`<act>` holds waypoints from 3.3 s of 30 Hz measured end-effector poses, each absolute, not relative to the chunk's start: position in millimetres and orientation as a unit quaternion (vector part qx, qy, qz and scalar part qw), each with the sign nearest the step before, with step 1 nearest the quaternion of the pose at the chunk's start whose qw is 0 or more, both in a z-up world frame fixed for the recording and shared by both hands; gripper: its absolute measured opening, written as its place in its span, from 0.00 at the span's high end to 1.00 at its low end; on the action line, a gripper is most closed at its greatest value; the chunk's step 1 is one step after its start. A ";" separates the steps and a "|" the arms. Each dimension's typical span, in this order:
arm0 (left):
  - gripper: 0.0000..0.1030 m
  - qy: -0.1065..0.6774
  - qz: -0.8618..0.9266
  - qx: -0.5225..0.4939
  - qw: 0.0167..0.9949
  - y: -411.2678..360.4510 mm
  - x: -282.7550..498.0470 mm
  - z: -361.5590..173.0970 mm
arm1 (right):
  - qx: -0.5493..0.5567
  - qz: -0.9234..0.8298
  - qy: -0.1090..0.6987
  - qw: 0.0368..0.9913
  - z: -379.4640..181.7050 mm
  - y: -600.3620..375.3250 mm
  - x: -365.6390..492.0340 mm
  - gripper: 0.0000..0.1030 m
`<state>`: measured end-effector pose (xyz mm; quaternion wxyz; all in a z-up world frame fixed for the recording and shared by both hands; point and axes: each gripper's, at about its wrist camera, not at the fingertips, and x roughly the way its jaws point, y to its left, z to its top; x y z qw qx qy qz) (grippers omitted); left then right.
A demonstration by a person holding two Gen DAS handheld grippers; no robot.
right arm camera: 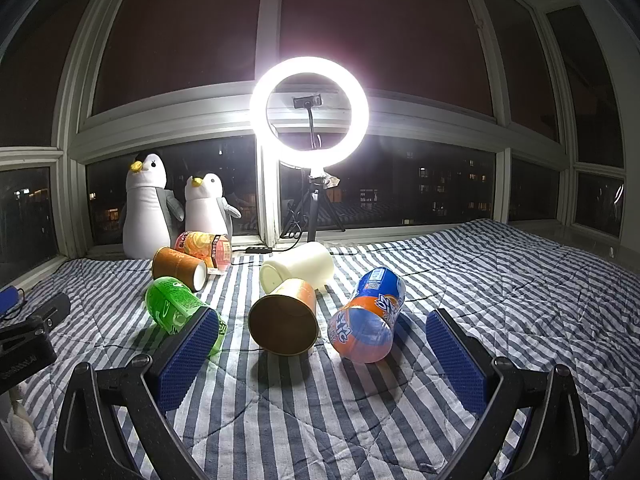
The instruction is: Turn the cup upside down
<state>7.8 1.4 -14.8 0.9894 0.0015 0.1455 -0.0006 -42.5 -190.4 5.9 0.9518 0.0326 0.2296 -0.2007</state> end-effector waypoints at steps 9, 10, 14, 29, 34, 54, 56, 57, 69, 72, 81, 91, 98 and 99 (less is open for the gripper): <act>0.01 0.192 -0.020 0.012 0.981 -2.1 24.9 -12.3 | 0.036 -0.201 0.231 0.951 7.9 -191.1 -41.1 0.01; 0.01 0.198 -0.023 0.016 0.980 -2.8 26.9 -10.9 | 0.037 -0.200 0.232 0.951 9.0 -193.7 -42.9 0.01; 0.01 0.217 -0.036 0.037 0.975 -8.5 38.7 -0.3 | 0.044 -0.200 0.234 0.950 10.7 -198.0 -41.3 0.01; 0.01 0.405 -0.070 -0.032 0.911 -24.9 137.2 28.9 | 0.062 -0.203 0.234 0.949 11.2 -202.5 -42.6 0.01; 0.01 0.459 -0.061 -0.092 0.882 -30.1 173.3 20.7 | 0.063 -0.203 0.234 0.949 11.9 -202.9 -42.6 0.01; 0.28 0.569 -0.021 -0.159 0.807 -80.3 245.6 -38.4 | 0.065 -0.206 0.226 0.950 14.4 -203.3 -46.5 0.01; 0.30 0.575 -0.024 -0.164 0.801 -80.5 248.7 -42.9 | 0.066 -0.206 0.227 0.950 14.5 -203.9 -46.2 0.01; 0.30 0.575 -0.027 -0.166 0.800 -80.0 250.2 -44.2 | 0.065 -0.206 0.227 0.950 14.5 -203.9 -46.2 0.01; 0.32 0.574 -0.067 -0.155 0.801 -74.3 227.6 -29.4 | 0.066 -0.208 0.227 0.949 13.6 -205.6 -45.3 0.01; 0.33 0.575 -0.080 -0.158 0.799 -68.2 219.5 -20.7 | 0.064 -0.208 0.227 0.949 13.1 -205.5 -45.2 0.01; 0.33 0.560 -0.117 -0.138 0.809 -67.2 189.6 17.0 | 0.063 -0.208 0.227 0.949 12.7 -205.6 -46.2 0.01; 0.33 0.588 -0.158 -0.102 0.787 -63.5 133.8 21.6 | 0.063 -0.208 0.225 0.950 13.3 -205.7 -46.6 0.01; 0.33 0.612 -0.177 -0.084 0.767 -61.7 106.9 10.4 | 0.063 -0.208 0.226 0.950 13.1 -205.7 -46.4 0.01; 0.33 0.613 -0.179 -0.082 0.765 -62.1 104.6 9.7 | 0.063 -0.208 0.226 0.950 13.1 -205.7 -46.5 0.01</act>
